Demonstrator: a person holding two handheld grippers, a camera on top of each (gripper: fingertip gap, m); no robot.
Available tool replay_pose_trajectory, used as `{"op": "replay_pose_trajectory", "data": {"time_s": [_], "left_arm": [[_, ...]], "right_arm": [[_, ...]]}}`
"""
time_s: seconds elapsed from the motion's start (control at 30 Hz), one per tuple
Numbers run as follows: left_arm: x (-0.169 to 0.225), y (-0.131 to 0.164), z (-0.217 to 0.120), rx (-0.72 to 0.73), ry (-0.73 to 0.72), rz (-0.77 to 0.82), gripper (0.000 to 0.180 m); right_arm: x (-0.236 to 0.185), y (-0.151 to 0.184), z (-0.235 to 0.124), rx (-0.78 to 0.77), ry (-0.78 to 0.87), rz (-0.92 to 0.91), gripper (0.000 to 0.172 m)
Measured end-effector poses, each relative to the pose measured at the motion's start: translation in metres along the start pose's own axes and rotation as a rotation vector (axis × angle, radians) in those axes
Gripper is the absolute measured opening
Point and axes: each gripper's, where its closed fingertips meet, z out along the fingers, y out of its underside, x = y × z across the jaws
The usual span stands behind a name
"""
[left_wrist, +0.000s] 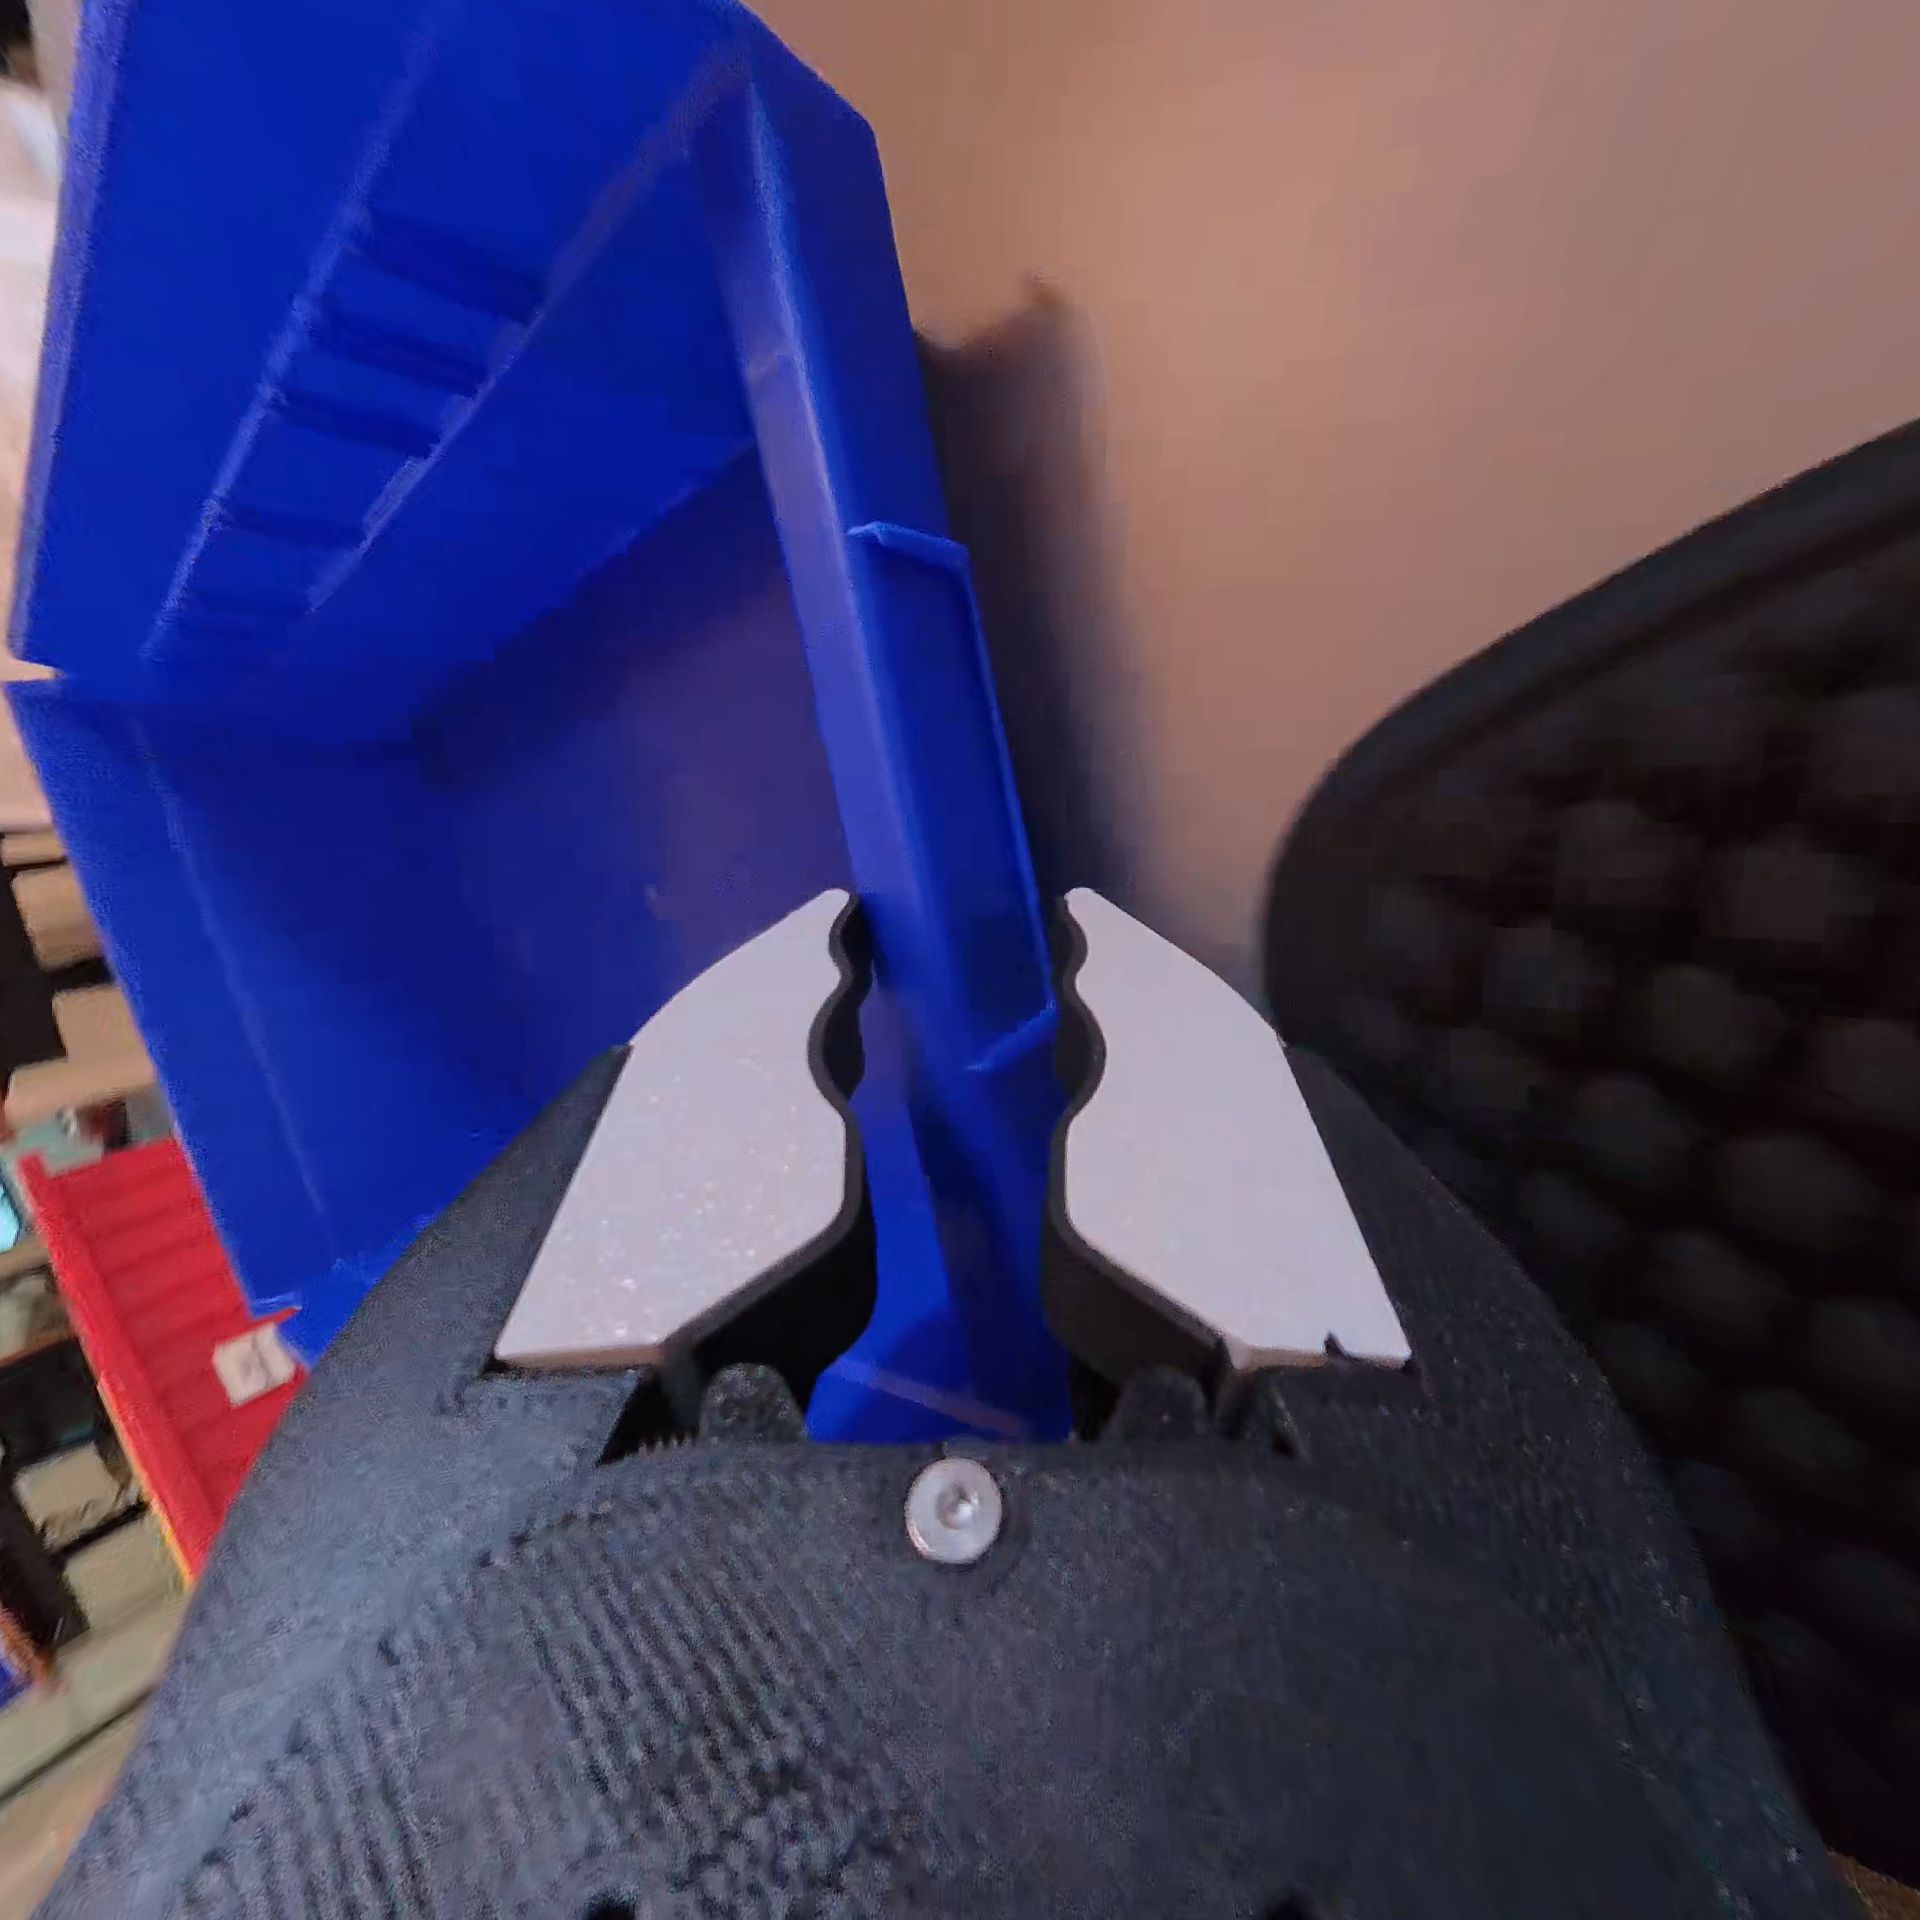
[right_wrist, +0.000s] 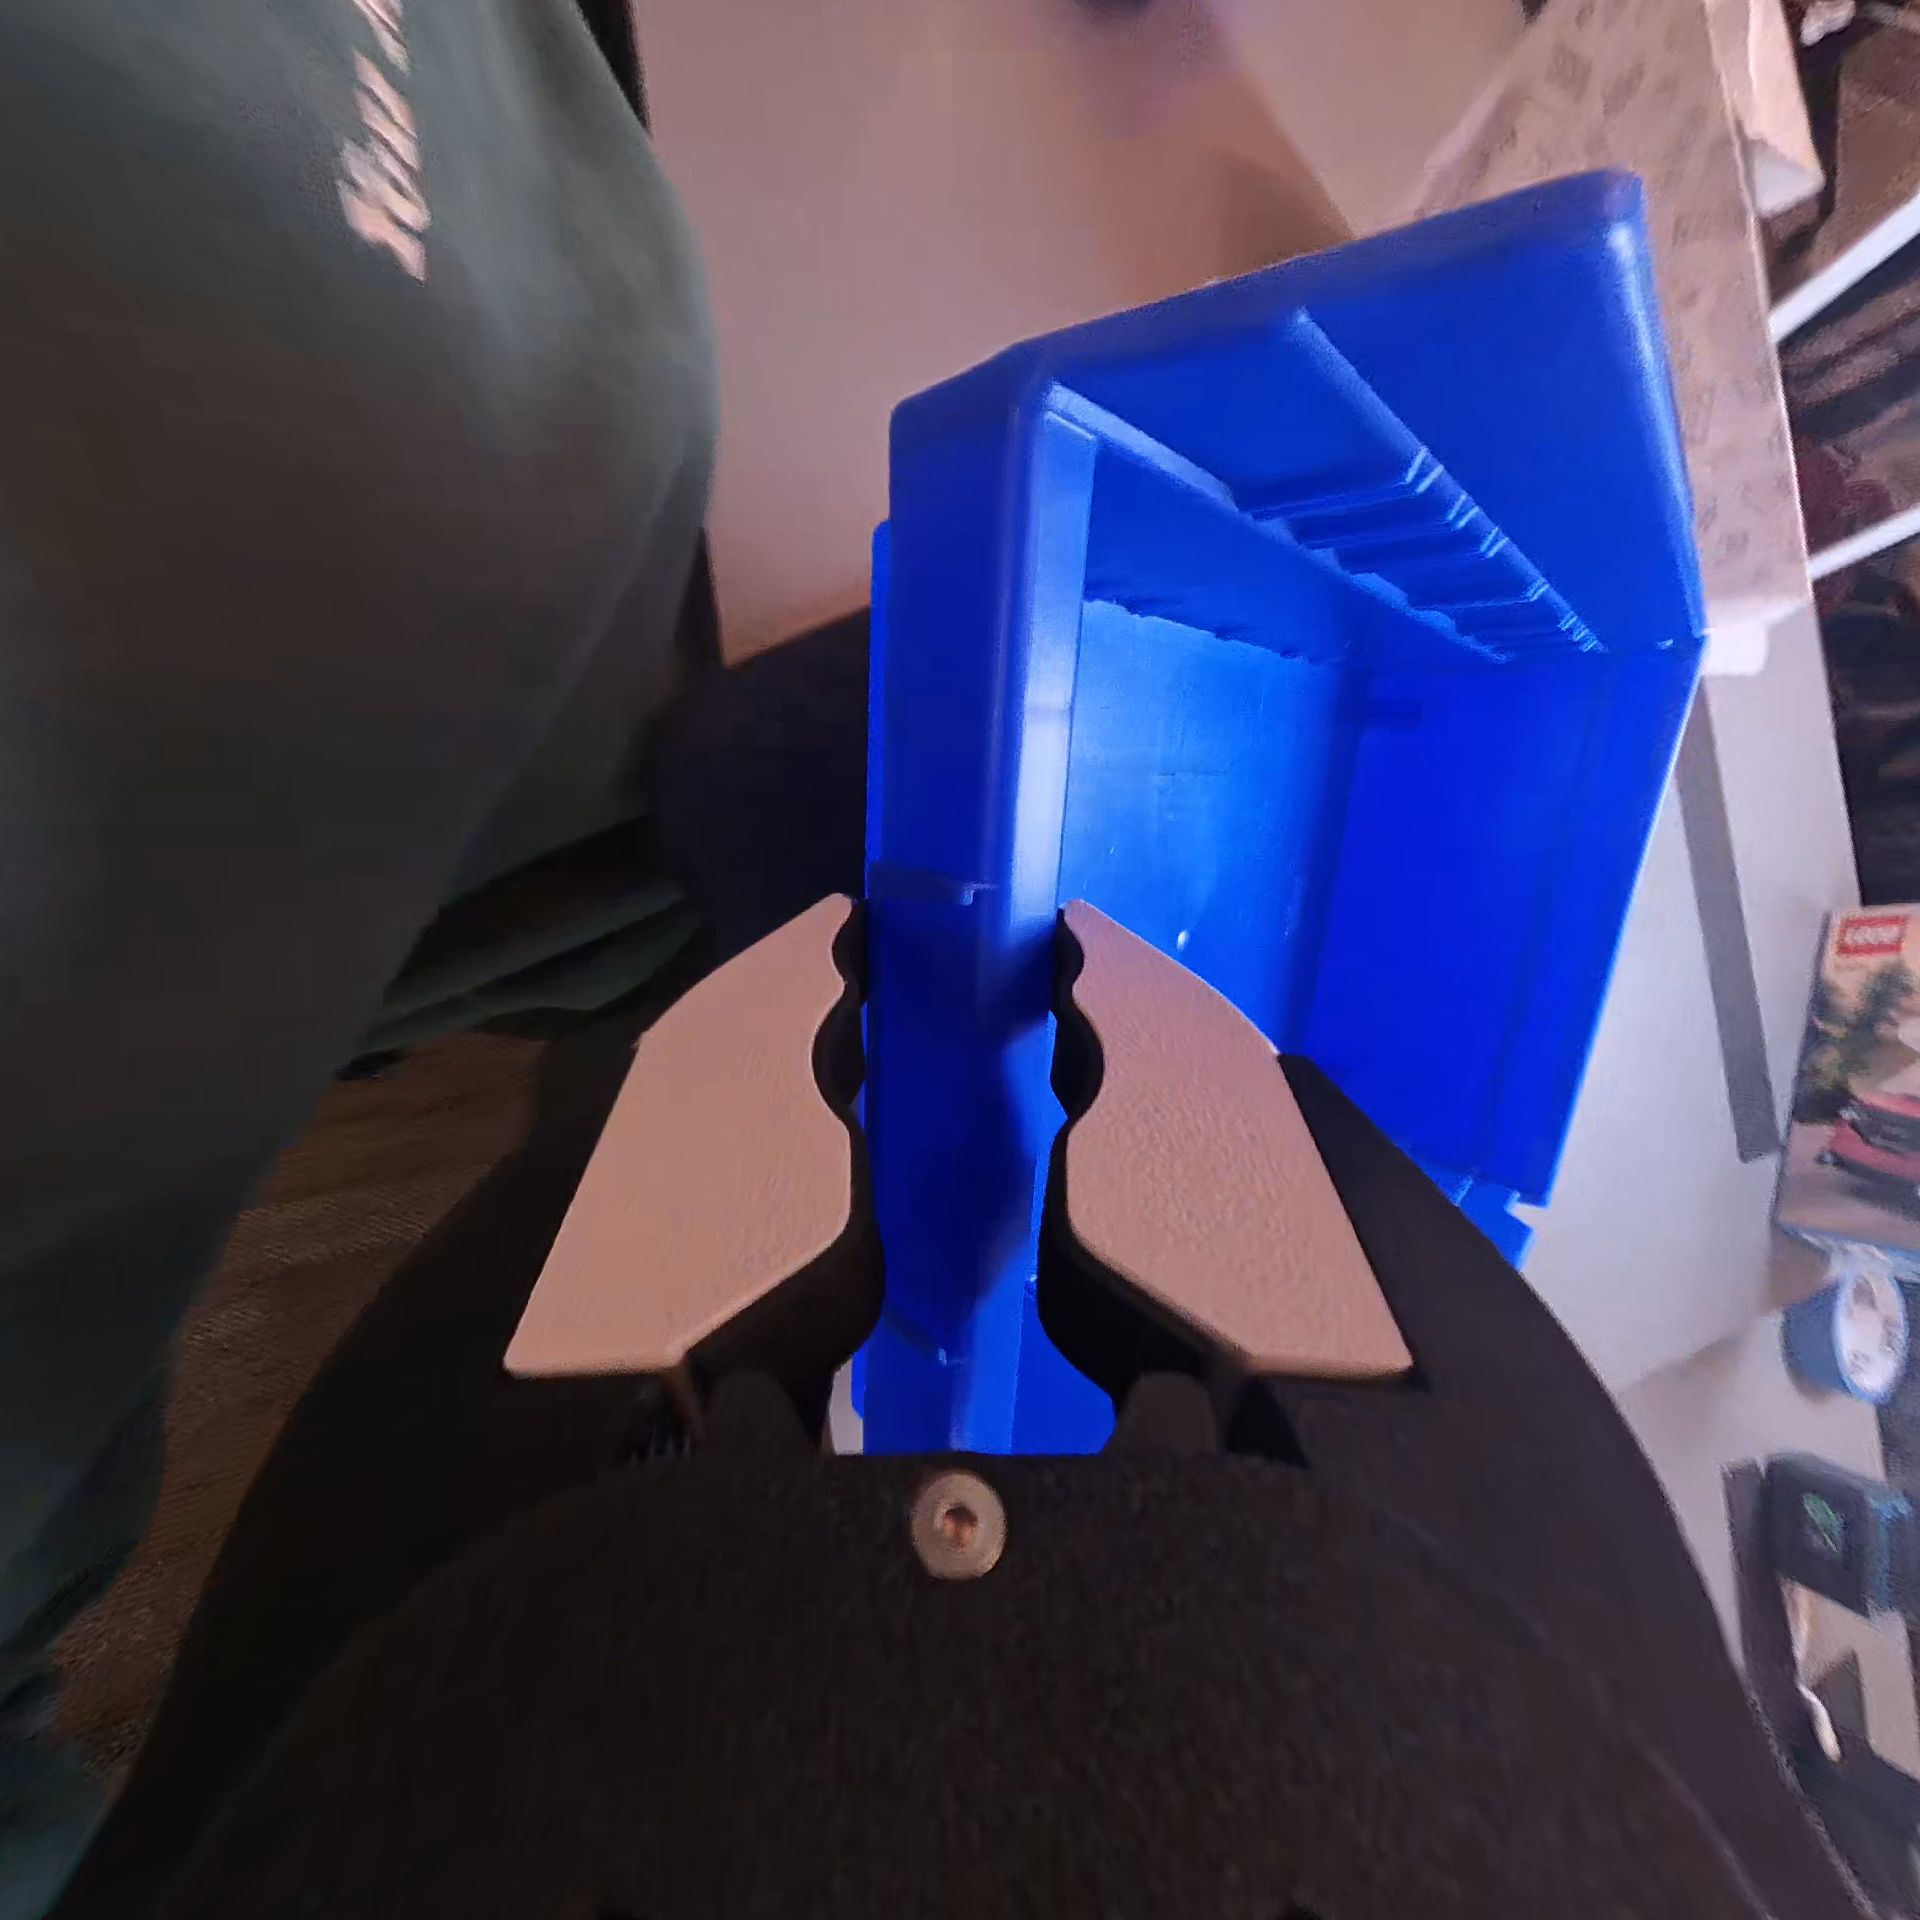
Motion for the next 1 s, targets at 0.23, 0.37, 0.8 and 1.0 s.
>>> {"op": "replay_pose_trajectory", "data": {"time_s": [0.23,0.37,0.8,1.0], "left_arm": [[0.068,-0.076,-0.027,0.146,0.188,0.179,0.031],[0.093,-0.116,-0.036,0.202,0.218,0.233,0.030],[0.067,-0.213,-0.140,0.894,0.349,-0.067,0.046],[-0.019,-0.160,-0.177,1.015,0.109,-0.298,0.044]], "right_arm": [[-0.014,-0.030,-0.016,0.172,-0.090,-0.037,0.033],[-0.006,-0.042,-0.007,0.203,-0.060,-0.098,0.033],[0.057,-0.160,0.030,0.124,0.083,-0.391,0.034],[0.077,-0.247,0.106,-0.007,0.117,-0.461,0.032]]}}
